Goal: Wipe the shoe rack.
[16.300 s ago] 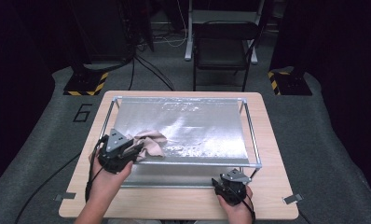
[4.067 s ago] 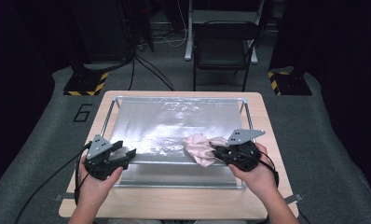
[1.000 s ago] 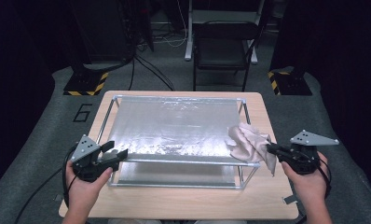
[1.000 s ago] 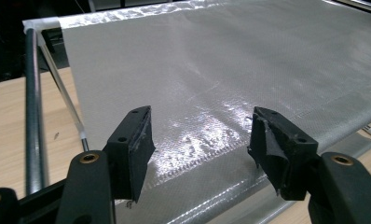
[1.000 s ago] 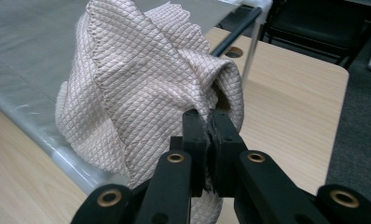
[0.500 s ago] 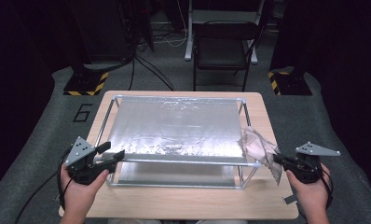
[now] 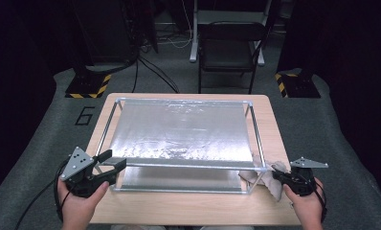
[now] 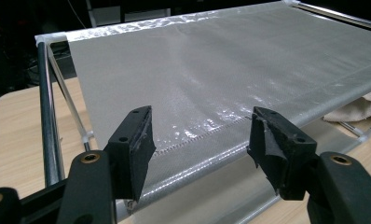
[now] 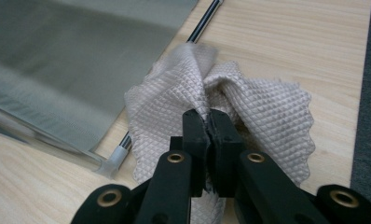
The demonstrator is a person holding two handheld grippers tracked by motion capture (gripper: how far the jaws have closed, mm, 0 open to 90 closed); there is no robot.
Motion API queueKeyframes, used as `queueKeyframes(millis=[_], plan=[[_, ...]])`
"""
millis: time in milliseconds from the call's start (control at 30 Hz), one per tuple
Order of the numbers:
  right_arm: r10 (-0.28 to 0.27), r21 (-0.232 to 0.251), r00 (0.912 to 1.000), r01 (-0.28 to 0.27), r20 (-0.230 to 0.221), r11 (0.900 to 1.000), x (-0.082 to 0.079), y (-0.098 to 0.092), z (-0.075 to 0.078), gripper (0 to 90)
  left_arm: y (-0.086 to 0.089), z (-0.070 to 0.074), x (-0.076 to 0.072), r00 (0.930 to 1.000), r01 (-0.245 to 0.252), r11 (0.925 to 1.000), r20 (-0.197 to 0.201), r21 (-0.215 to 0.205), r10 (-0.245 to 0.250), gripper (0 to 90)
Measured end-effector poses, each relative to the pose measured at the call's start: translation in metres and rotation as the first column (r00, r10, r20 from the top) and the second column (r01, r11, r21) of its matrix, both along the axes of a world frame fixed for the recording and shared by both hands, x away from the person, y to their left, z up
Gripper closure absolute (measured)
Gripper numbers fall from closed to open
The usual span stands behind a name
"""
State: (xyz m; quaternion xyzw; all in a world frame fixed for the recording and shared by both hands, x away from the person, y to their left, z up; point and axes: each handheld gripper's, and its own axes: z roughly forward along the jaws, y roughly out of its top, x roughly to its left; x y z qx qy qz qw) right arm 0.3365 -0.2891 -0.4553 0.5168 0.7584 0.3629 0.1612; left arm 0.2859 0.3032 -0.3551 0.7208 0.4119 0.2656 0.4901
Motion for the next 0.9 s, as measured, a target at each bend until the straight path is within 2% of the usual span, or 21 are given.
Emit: queueKeyframes(millis=[133, 433, 533, 600, 767, 800, 833, 867, 900], plan=[[-0.003, -0.001, 1.0000, 0.003, 0.007, 1.000, 0.001, 0.003, -0.003, 86.3, 0.002, -0.001, -0.003, 1.0000, 0.002, 1.0000, 0.001, 0.000, -0.002, 39.7], [-0.013, -0.002, 0.9996, 0.013, -0.024, 1.000, 0.001, 0.004, -0.017, 85.9, 0.011, -0.006, -0.016, 1.0000, -0.007, 1.0000, -0.003, -0.003, 0.007, 39.7], [-0.022, -0.025, 0.9988, 0.021, -0.045, 0.999, -0.001, 0.001, -0.022, 85.8, 0.017, -0.010, -0.022, 0.9998, -0.020, 0.9997, -0.005, -0.014, 0.020, 39.7], [-0.033, -0.008, 0.9985, 0.032, -0.045, 0.999, -0.004, -0.001, -0.026, 85.9, 0.021, -0.013, -0.024, 0.9994, -0.034, 0.9990, -0.006, -0.029, 0.033, 39.7], [-0.051, -0.009, 0.9972, 0.051, -0.054, 0.999, -0.010, -0.006, -0.032, 85.6, 0.025, -0.022, -0.028, 0.9988, -0.044, 0.9986, -0.022, -0.030, 0.043, 39.7], [-0.057, -0.003, 0.9973, 0.057, -0.046, 0.998, -0.013, -0.009, -0.035, 81.8, 0.026, -0.024, -0.028, 0.9989, -0.043, 0.9986, -0.022, -0.031, 0.042, 39.7], [-0.057, -0.003, 0.9973, 0.057, -0.046, 0.998, -0.013, -0.009, -0.035, 81.8, 0.027, -0.026, -0.029, 0.9988, -0.042, 0.9987, -0.025, -0.027, 0.041, 39.7], [-0.066, 0.008, 0.9970, 0.067, -0.040, 0.998, -0.016, -0.009, -0.036, 74.7, 0.028, -0.031, -0.030, 0.9985, -0.048, 0.9984, -0.029, -0.030, 0.047, 39.7], [-0.066, 0.008, 0.9970, 0.067, -0.040, 0.998, -0.016, -0.009, -0.036, 74.7, 0.028, -0.031, -0.030, 0.9985, -0.048, 0.9984, -0.029, -0.030, 0.047, 39.9]])
